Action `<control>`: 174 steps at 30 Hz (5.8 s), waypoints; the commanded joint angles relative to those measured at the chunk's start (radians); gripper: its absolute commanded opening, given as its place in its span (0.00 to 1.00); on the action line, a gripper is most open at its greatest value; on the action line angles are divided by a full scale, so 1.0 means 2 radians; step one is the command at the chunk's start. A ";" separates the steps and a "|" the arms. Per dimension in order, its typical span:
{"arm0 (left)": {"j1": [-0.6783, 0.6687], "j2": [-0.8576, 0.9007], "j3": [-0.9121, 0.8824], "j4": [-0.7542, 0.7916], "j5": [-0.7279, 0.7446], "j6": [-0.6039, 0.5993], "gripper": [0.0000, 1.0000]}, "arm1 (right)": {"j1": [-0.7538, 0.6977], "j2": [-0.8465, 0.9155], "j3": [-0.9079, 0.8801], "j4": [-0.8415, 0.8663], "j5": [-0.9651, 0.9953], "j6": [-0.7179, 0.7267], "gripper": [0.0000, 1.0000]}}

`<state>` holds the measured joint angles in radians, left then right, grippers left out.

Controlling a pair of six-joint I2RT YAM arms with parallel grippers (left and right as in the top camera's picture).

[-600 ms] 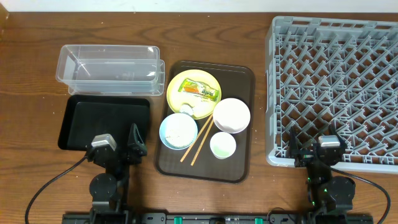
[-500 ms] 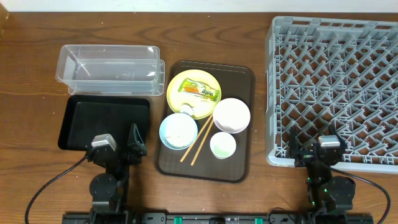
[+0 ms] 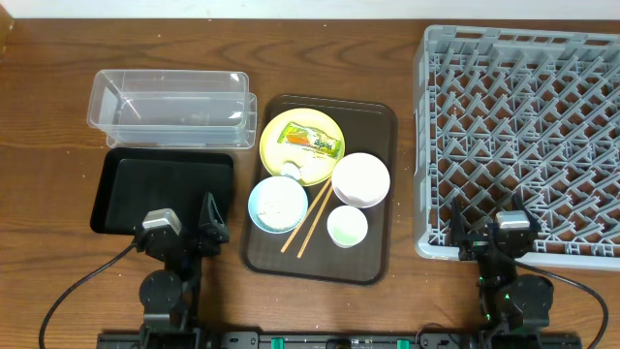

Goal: Sort waste into correct bins and load items into the dishwasher rack

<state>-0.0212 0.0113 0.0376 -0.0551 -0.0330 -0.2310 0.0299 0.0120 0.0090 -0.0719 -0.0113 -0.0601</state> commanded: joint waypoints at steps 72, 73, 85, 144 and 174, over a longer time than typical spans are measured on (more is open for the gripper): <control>0.002 0.013 0.001 0.013 -0.002 -0.074 0.88 | -0.003 -0.001 0.000 0.001 0.023 0.081 0.99; 0.002 0.022 0.009 0.011 -0.002 -0.074 0.88 | -0.003 -0.001 0.003 0.001 0.035 0.095 0.99; 0.002 0.297 0.208 -0.039 0.026 0.005 0.88 | -0.003 0.085 0.113 -0.061 0.056 0.112 0.99; -0.178 0.866 0.566 -0.204 0.114 0.211 0.87 | -0.003 0.534 0.479 -0.314 -0.060 0.112 0.99; -0.167 0.890 0.581 -0.203 0.111 0.205 0.19 | -0.003 0.534 0.479 -0.314 -0.060 0.112 0.99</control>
<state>-0.3737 1.8633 1.1534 -0.4633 0.1959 0.1841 0.0299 1.0836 0.9417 -0.6987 -0.1238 0.1528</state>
